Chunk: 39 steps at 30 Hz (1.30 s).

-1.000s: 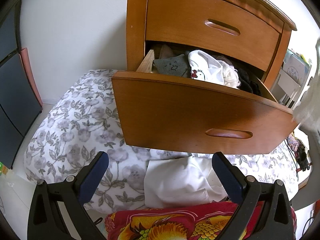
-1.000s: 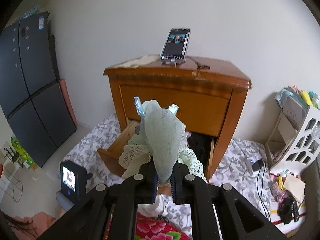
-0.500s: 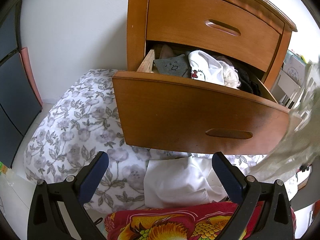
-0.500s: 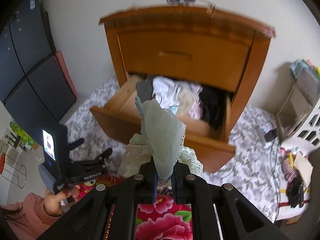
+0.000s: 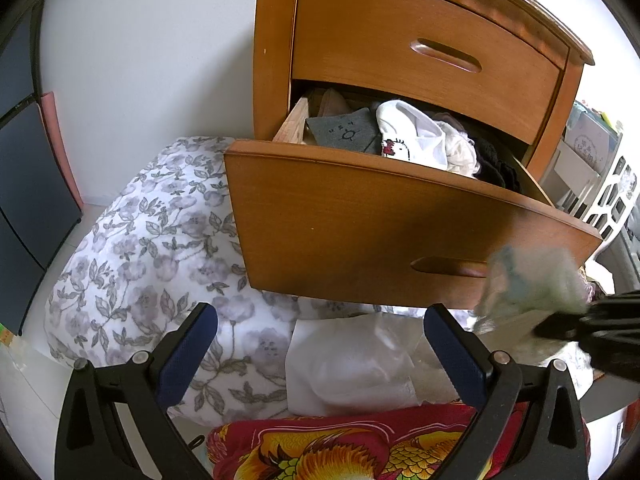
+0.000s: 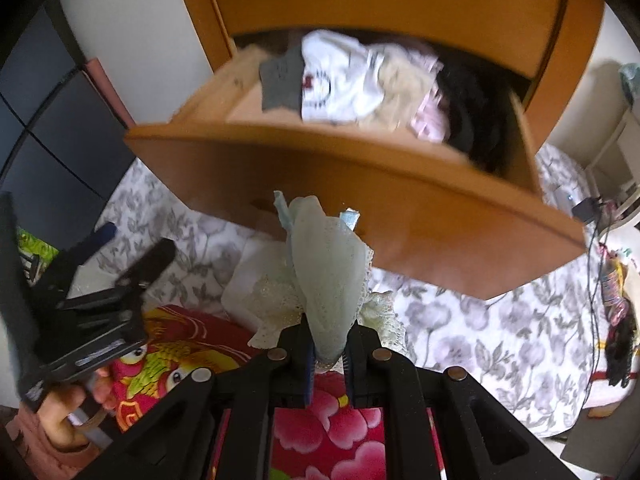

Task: Organize soft objects
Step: 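Lower the lace garment below the drawer front onto the bedspread, then open the right gripper to release the lace garment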

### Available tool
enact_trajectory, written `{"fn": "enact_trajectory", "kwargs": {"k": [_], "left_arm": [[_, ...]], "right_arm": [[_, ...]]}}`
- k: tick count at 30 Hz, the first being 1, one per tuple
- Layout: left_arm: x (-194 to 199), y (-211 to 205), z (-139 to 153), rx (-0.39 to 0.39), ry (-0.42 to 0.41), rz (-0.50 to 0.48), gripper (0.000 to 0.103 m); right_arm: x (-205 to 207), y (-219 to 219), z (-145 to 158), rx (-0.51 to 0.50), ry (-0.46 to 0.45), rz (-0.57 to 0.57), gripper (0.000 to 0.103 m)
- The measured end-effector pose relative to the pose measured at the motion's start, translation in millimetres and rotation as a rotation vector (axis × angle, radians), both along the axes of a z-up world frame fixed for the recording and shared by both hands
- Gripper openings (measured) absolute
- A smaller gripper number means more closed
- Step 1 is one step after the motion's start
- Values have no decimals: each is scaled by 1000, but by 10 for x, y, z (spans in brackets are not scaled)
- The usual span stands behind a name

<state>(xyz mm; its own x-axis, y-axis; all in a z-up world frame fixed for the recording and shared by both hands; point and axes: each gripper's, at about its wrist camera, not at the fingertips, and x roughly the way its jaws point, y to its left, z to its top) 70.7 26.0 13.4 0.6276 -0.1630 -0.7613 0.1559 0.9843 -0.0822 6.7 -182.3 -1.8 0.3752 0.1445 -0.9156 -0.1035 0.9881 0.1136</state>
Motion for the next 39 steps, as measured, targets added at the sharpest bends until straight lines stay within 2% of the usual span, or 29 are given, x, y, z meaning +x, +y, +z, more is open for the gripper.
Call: {"fn": "enact_trajectory", "kwargs": {"k": [16,24,25,27,34,36,39], "left_arm": [[14,15,-6,-11,10,0,103],[16,14,-14,-12,16,-1,103],[19,13,-17,-12,17,-1,103],[20,15,-19,-12,20,-1,103],[21,14,-20,-11,21,-1,103],[20,11,-22,-10,21,-1,103],[21,15,-21,-11,21,-1,103]], "right_arm": [[371,139,-686,-40,152,-20,14],[370,155,-755,-52,166,-22,31],[356,156,-735,-54,161,-22,33],[329,160,-681,-63,142,-18,44],[250,125,-492,-77,83,-16,61],[226,113,-462,-81,70,-18,70],[191,95,-431,-82,58,-19,74]]}}
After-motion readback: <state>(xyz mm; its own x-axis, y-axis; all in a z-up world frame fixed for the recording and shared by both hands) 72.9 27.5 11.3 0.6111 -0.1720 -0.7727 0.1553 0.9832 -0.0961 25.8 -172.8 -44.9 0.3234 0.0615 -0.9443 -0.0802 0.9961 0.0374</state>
